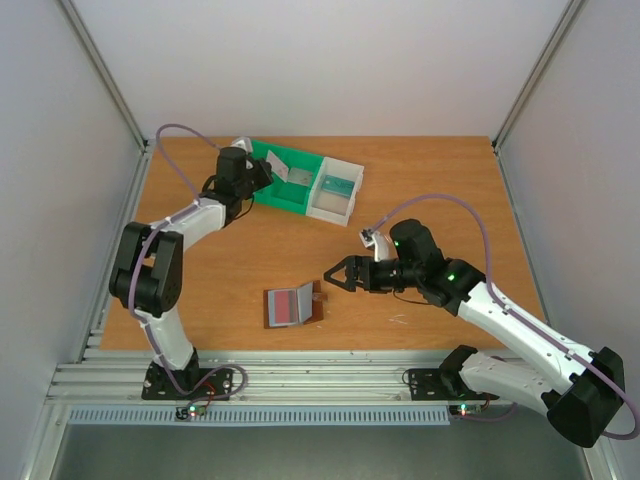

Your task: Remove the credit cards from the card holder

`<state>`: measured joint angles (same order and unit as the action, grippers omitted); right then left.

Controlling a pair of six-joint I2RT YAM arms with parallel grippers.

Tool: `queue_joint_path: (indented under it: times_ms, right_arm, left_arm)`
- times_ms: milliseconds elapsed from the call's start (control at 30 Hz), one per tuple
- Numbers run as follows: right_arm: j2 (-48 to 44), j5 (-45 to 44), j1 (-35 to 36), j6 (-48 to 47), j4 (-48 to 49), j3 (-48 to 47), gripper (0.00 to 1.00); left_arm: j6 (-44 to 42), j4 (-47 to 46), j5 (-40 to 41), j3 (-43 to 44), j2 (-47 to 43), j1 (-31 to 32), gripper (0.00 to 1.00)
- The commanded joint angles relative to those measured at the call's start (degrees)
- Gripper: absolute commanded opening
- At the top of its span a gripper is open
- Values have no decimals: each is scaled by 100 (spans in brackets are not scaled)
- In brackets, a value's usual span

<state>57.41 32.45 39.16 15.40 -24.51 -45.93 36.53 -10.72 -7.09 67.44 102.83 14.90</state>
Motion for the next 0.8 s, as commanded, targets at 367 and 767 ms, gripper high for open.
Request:
queue_joint_path:
  times_ms: [367, 767]
  right_arm:
    - [-178, -630, -23, -454, -1068, -654, 99]
    - [-203, -845, -25, -485, -1238, -671, 98]
  left_arm:
    - [-500, -798, 514, 1083, 1348, 238, 0]
    - [-717, -638, 585, 1558, 1770, 362, 0]
